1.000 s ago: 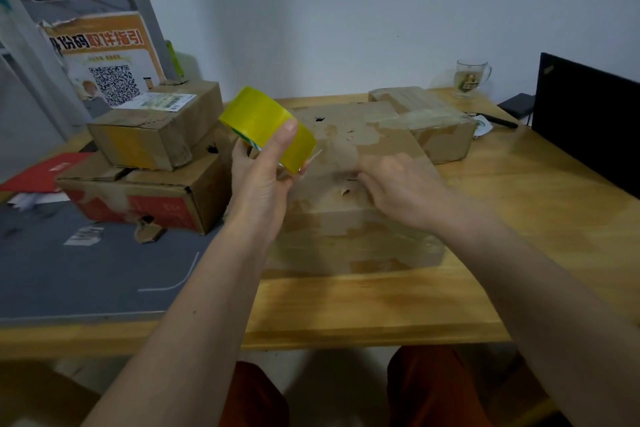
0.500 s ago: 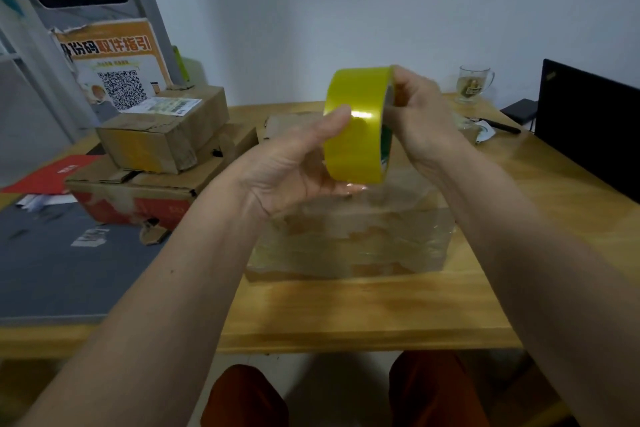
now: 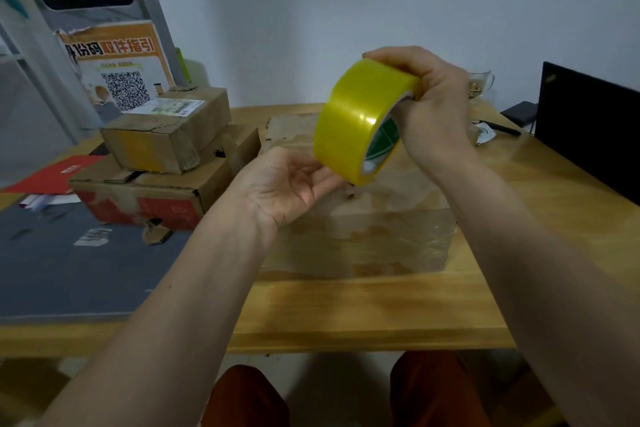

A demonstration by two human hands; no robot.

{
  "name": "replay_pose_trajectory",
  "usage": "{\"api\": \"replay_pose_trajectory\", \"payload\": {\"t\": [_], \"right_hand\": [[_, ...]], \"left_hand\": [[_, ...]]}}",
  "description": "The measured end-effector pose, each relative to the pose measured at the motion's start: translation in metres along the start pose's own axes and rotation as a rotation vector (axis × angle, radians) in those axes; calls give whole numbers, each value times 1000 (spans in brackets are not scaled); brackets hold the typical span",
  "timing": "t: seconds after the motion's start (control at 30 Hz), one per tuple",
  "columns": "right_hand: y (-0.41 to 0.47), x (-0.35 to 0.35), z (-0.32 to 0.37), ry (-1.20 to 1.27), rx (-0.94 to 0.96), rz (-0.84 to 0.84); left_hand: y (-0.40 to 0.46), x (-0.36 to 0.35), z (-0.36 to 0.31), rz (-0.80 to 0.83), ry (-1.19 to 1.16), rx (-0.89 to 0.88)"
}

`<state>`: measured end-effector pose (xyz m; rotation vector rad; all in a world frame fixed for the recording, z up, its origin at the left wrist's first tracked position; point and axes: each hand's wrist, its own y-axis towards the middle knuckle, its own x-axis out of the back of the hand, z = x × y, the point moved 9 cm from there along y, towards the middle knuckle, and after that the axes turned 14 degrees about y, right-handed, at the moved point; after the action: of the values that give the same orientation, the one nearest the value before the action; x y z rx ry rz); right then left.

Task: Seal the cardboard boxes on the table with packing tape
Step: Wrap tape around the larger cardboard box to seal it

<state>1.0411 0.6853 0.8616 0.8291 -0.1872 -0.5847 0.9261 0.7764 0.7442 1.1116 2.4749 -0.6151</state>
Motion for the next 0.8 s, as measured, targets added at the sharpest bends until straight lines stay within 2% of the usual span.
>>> {"api": "replay_pose_trajectory", "payload": {"t": [0.1, 0.17, 0.23, 0.33, 0.43, 0.53, 0.67, 0.8], "right_hand": [[3, -4, 5, -3, 22, 9], [7, -1, 8, 49, 18, -27], [11, 2, 8, 73, 0, -60], [13, 3, -4, 138, -78, -98], [8, 6, -20, 216, -149, -136], [5, 14, -29, 226, -179, -179], [5, 26, -33, 193, -185, -238], [1, 25, -28, 126, -168, -234]], "left_hand": [[3, 34, -10, -323, -225, -156], [1, 49, -8, -417, -284, -194], [1, 39, 2, -335, -257, -126], [-3, -4, 18, -20, -324, -11], [-10, -29, 22, 117, -366, -34], [-15, -34, 24, 97, -348, -66], [-20, -30, 31, 15, -178, -63], [-20, -22, 35, -84, -140, -47]]}}
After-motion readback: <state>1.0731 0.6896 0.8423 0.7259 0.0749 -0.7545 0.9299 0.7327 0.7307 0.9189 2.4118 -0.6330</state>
